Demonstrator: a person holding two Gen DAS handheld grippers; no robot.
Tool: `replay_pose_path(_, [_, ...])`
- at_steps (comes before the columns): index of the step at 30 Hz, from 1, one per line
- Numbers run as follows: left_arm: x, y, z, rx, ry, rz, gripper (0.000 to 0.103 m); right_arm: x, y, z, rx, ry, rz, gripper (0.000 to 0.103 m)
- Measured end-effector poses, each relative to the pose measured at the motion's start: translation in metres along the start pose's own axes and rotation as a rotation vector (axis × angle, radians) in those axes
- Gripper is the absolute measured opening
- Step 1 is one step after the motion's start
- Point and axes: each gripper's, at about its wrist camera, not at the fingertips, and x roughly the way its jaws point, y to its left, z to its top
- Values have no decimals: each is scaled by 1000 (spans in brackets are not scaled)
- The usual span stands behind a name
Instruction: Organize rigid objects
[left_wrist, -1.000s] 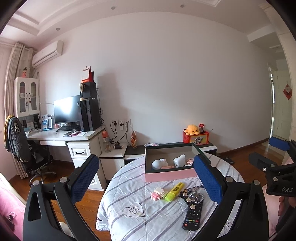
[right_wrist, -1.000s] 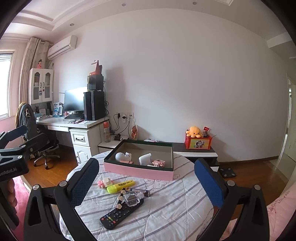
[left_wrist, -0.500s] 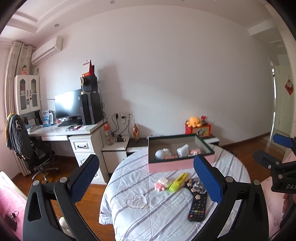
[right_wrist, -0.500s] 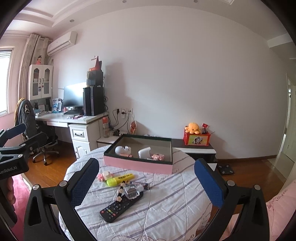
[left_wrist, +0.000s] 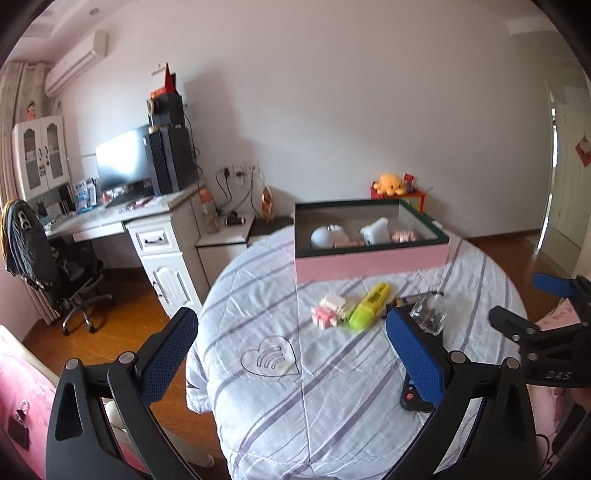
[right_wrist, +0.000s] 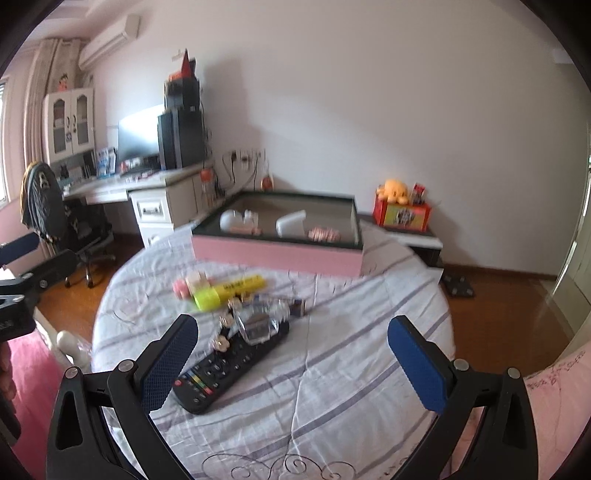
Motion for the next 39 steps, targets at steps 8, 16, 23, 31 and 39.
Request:
replay_pose_path(8, [39, -4, -9, 13, 77, -14, 103, 65, 3, -5, -7, 122, 47, 103])
replay_pose_path(16, [64, -1, -15, 20, 130, -14, 103, 104, 11, 1, -4, 173, 121, 98])
replay_pose_path(23, [78, -3, -19, 18, 163, -29, 103, 120, 4, 7, 9, 210, 154, 67])
replay_pose_path(31, [89, -31, -18, 30, 193, -113, 103, 117, -8, 1, 14, 198, 167, 65])
replay_pose_path(39, [112, -80, -17, 28, 253, -211, 103, 102, -56, -6, 76, 167, 84, 65])
